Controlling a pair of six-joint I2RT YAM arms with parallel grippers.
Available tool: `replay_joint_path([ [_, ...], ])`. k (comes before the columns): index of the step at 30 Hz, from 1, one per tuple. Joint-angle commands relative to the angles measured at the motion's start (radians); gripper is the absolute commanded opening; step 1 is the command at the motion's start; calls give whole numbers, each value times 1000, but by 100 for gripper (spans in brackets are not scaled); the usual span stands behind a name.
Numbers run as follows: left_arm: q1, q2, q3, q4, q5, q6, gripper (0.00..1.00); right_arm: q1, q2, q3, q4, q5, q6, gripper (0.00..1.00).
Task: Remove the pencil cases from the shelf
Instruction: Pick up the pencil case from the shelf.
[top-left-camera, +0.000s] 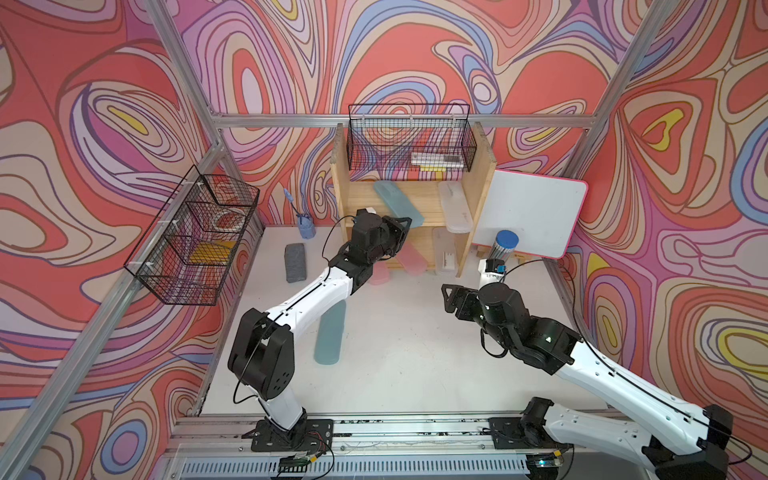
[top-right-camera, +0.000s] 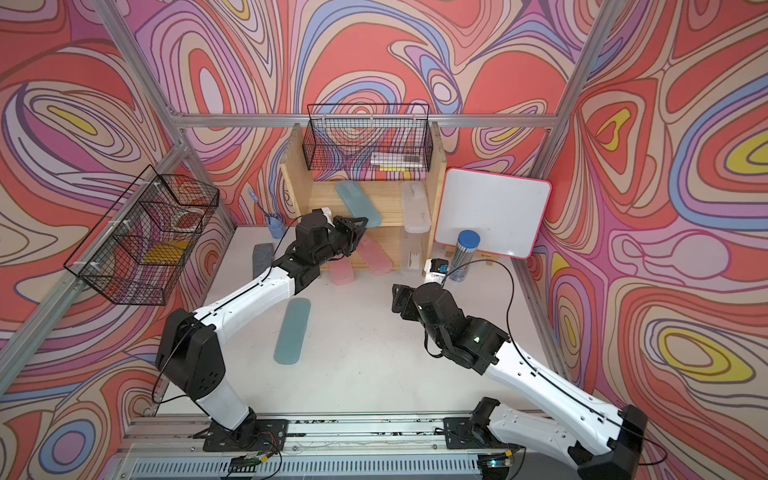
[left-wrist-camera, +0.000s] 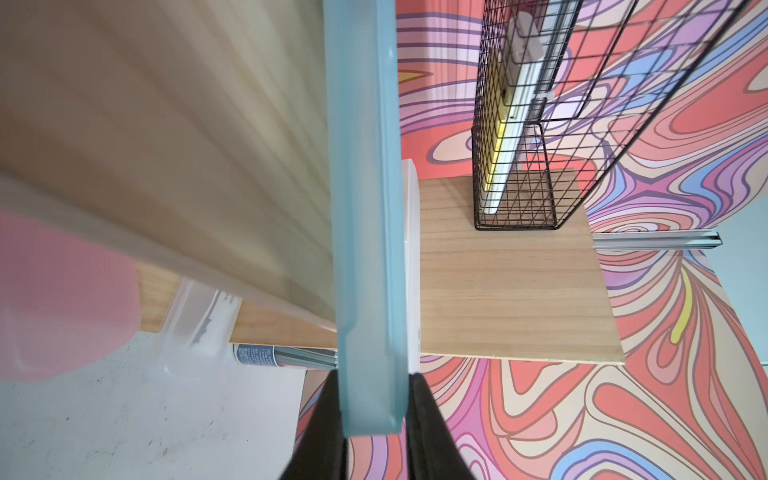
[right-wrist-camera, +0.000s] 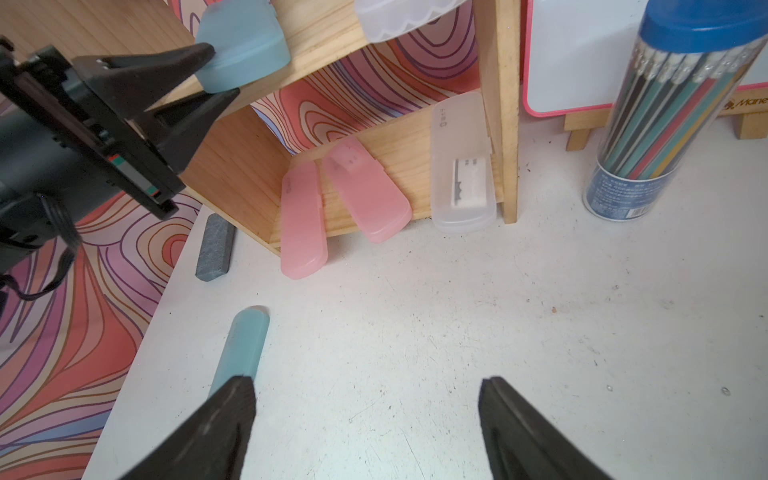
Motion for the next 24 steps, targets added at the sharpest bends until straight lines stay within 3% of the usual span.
replay_joint_path([
  [1, -3, -61, -59, 14, 26, 26, 18, -2, 11, 17, -17, -19, 8, 87],
  [10, 11, -182, -181, 34, 136, 76, 10, -64, 47, 88, 9, -206, 15, 87],
  [17, 47, -277, -275, 92, 236, 91, 8, -165, 101, 173, 88, -457, 27, 87],
  [24, 84, -334, -322, 147, 356, 89, 4, -260, 192, 215, 250, -744, 168, 86],
])
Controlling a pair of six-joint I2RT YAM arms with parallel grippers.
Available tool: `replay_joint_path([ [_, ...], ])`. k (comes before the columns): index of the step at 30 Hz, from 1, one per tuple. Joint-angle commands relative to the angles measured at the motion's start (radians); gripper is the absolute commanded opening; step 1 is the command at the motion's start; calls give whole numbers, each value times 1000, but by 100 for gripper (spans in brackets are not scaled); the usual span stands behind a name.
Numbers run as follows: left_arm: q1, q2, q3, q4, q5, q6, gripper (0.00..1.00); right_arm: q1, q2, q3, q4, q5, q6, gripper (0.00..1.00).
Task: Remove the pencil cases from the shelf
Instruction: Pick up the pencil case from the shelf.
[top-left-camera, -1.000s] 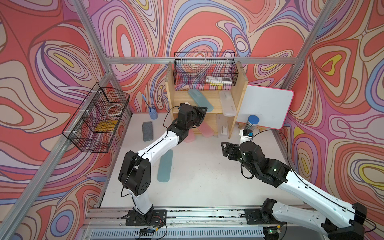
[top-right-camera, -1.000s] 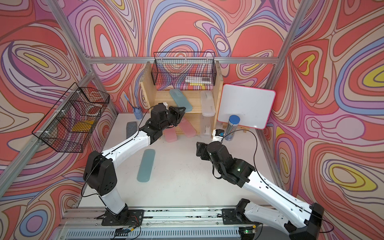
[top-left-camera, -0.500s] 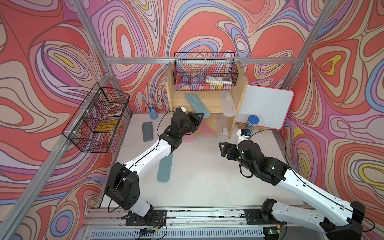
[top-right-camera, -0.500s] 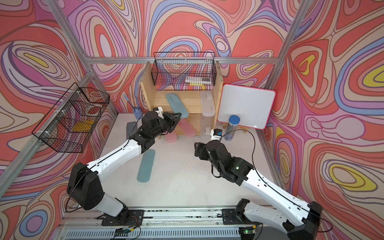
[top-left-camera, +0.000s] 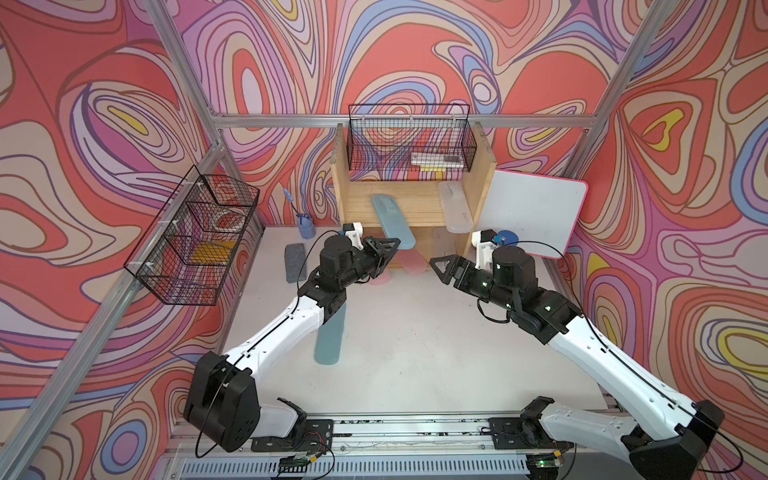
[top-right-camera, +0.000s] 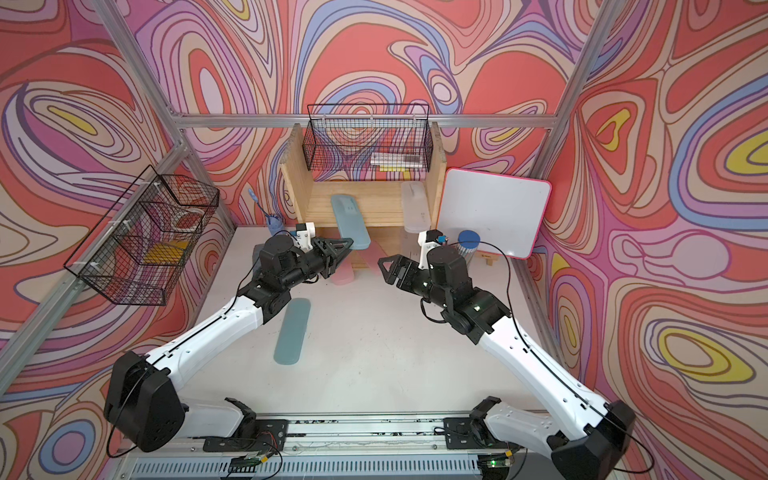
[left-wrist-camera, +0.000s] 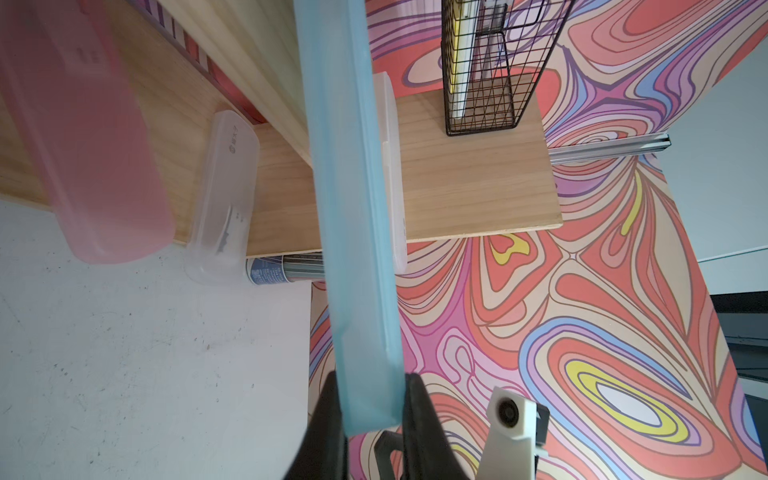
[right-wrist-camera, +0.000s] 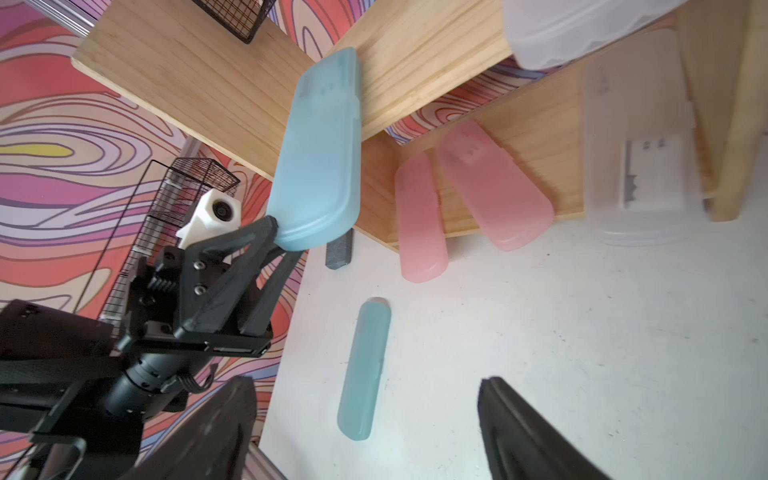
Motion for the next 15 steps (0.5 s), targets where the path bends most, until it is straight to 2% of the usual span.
replay_joint_path([
  [1, 15, -38, -11, 87, 103, 25, 4, -17, 44, 37, 115, -183, 82, 86],
  [8, 30, -76, -36, 144, 210, 9, 1, -52, 110, 56, 242, -274, 244, 83],
  [15, 41, -106, -71, 215, 304, -34, 0, -62, 144, 66, 306, -300, 303, 80],
])
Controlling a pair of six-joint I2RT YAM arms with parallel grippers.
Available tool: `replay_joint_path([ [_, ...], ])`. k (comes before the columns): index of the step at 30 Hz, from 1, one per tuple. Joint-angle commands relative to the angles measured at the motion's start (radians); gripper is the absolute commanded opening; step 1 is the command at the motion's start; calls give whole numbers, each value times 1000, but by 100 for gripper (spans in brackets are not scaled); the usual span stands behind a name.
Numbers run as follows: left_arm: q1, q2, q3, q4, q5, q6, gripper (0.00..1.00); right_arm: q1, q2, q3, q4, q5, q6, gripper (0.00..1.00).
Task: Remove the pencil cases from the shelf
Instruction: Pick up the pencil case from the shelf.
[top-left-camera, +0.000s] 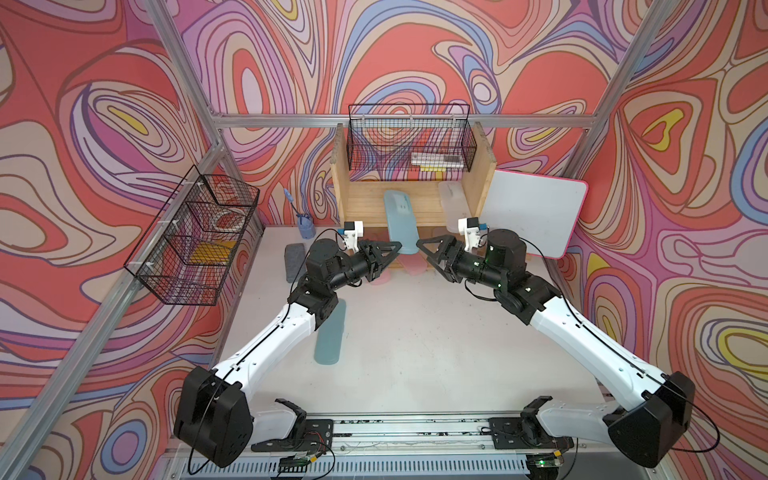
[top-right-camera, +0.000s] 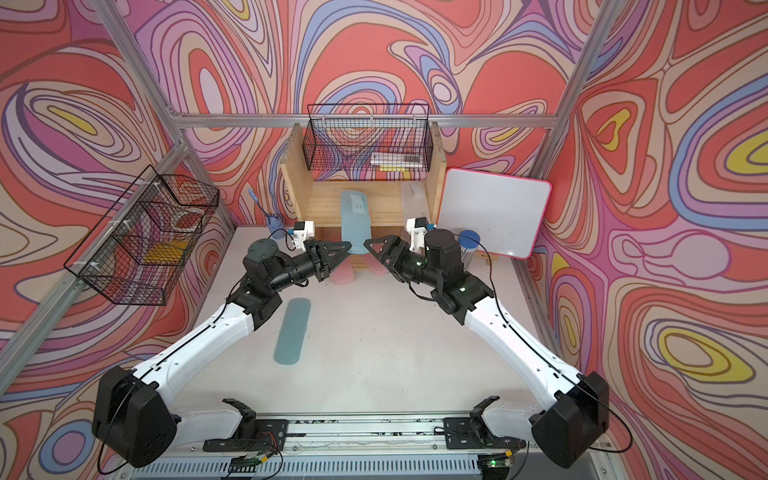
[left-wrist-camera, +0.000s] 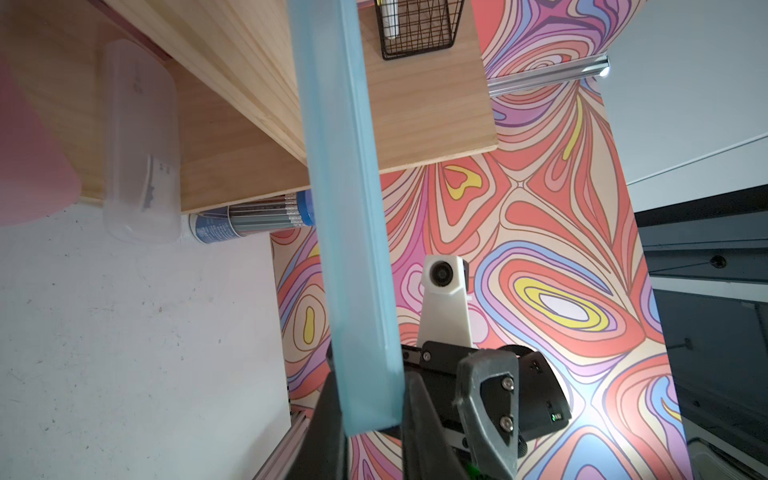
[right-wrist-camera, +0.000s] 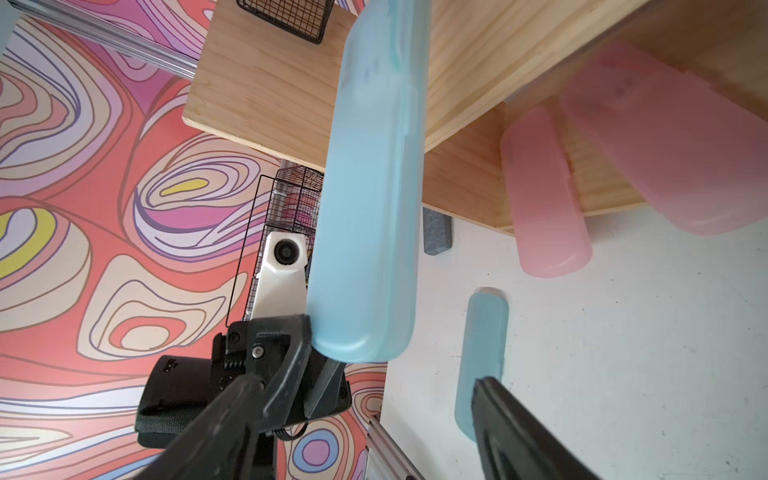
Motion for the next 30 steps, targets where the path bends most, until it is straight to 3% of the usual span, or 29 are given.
replay_joint_path([
  [1, 7, -33, -17, 128, 91, -25, 0, -8, 11, 26, 61, -38, 50, 80],
  [8, 7, -75, -81, 257, 183, -112, 0, -17, 1, -10, 124, -44, 72, 76],
  [22, 6, -210, -197, 325, 301, -175, 0, -25, 20, -54, 283, -80, 149, 63],
  [26, 7, -220, -218, 329, 312, -178, 0, -25, 50, -51, 373, -136, 192, 50],
  [30, 7, -228, -239, 333, 302, -175, 0, -25, 78, -51, 419, -180, 241, 29],
])
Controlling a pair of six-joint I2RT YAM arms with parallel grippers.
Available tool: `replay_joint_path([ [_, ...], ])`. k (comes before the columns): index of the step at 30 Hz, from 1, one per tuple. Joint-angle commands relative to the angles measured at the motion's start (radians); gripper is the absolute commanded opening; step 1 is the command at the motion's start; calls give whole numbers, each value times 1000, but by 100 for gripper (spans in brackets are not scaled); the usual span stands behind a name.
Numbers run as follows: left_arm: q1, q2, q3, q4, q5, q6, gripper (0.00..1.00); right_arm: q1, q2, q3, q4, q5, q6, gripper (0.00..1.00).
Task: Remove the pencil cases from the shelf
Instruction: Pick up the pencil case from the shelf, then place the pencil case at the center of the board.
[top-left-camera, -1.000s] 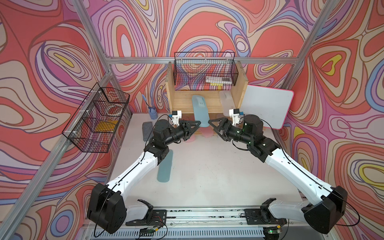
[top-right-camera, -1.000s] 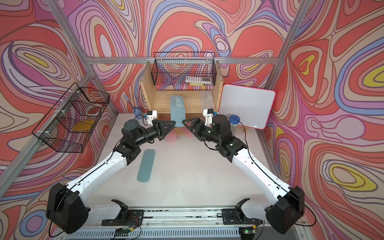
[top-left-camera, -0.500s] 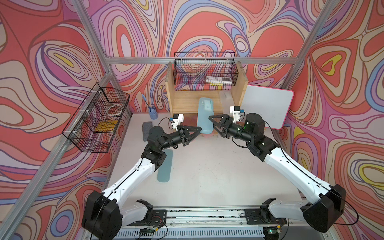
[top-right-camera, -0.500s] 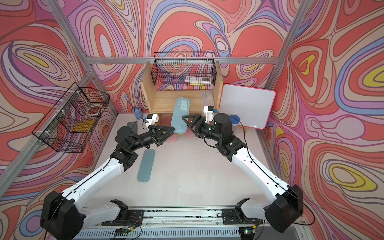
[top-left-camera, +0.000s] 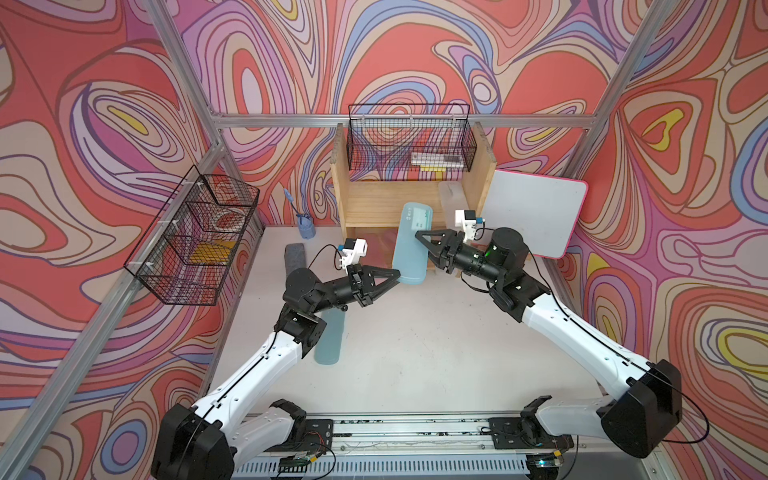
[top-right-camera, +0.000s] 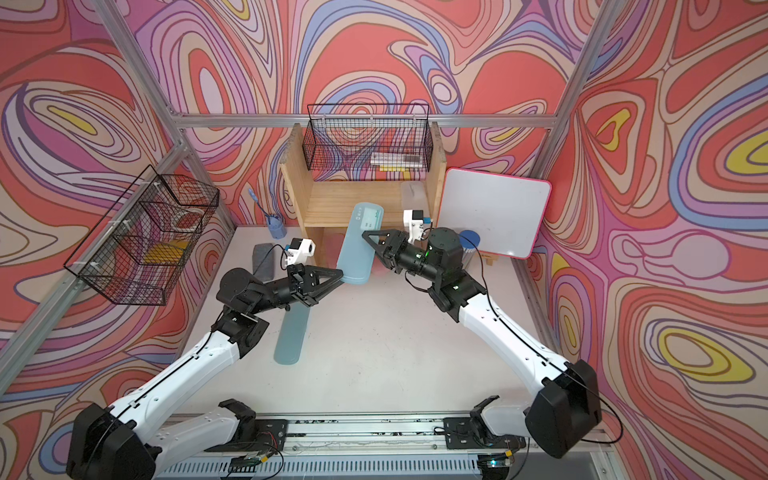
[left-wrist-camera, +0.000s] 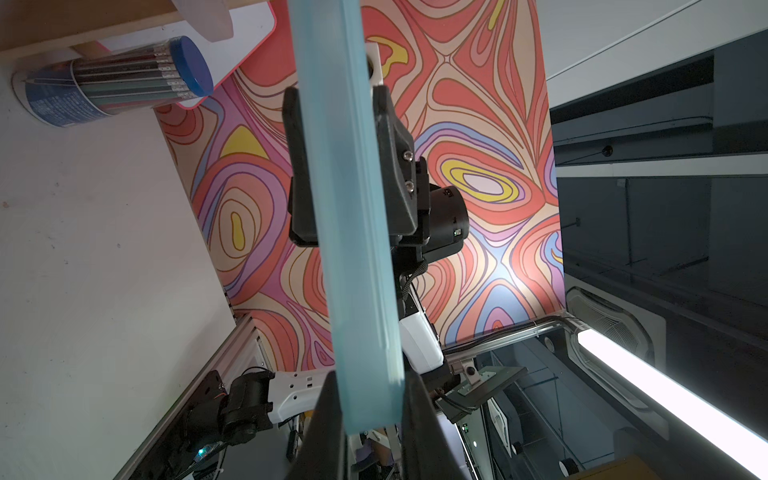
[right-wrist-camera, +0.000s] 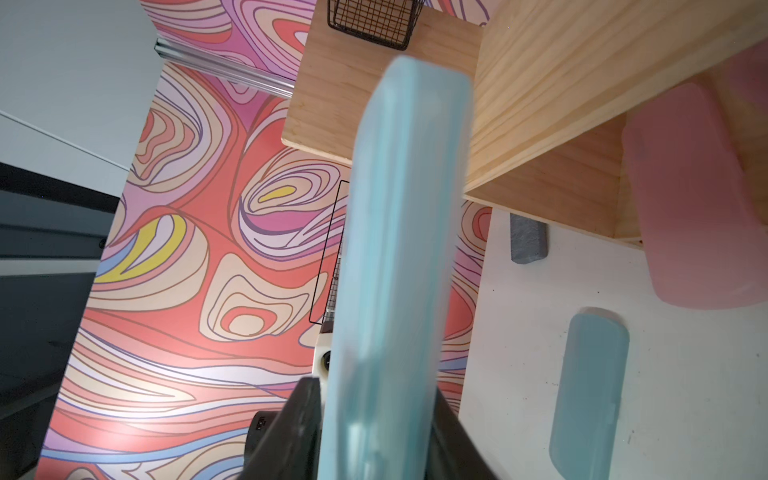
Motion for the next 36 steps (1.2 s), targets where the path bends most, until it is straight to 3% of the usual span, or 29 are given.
replay_joint_path([
  [1, 5, -23, -16, 61, 16, 8, 0, -4, 21, -7, 83, -61, 43, 24],
  [3, 5, -23, -19, 58, 9, 12, 0, -5, 22, -11, 89, -67, 55, 22],
  [5, 6, -23, -19, 41, 3, 20, 20, -4, 16, -17, 88, -65, 54, 21],
  [7, 6, -25, -19, 5, -8, 37, 52, -5, 8, -23, 77, -62, 51, 21],
  [8, 8, -30, -19, -21, -16, 48, 62, -4, 4, -26, 72, -60, 46, 21],
  [13, 23, -102, -18, -351, -113, 185, 97, -5, -27, -28, -57, -40, -40, 21],
  [18, 65, -195, 37, -811, -252, 381, 99, 2, -67, -44, -259, 12, -185, 21],
  [22, 84, -248, 110, -1145, -418, 499, 99, 44, -98, -126, -288, 91, -245, 21],
  [29, 87, -308, 166, -1349, -607, 547, 99, 202, -84, -283, -180, 263, -270, 21],
  [36, 87, -362, 162, -1409, -697, 531, 99, 300, 51, -338, -30, 355, -259, 22],
])
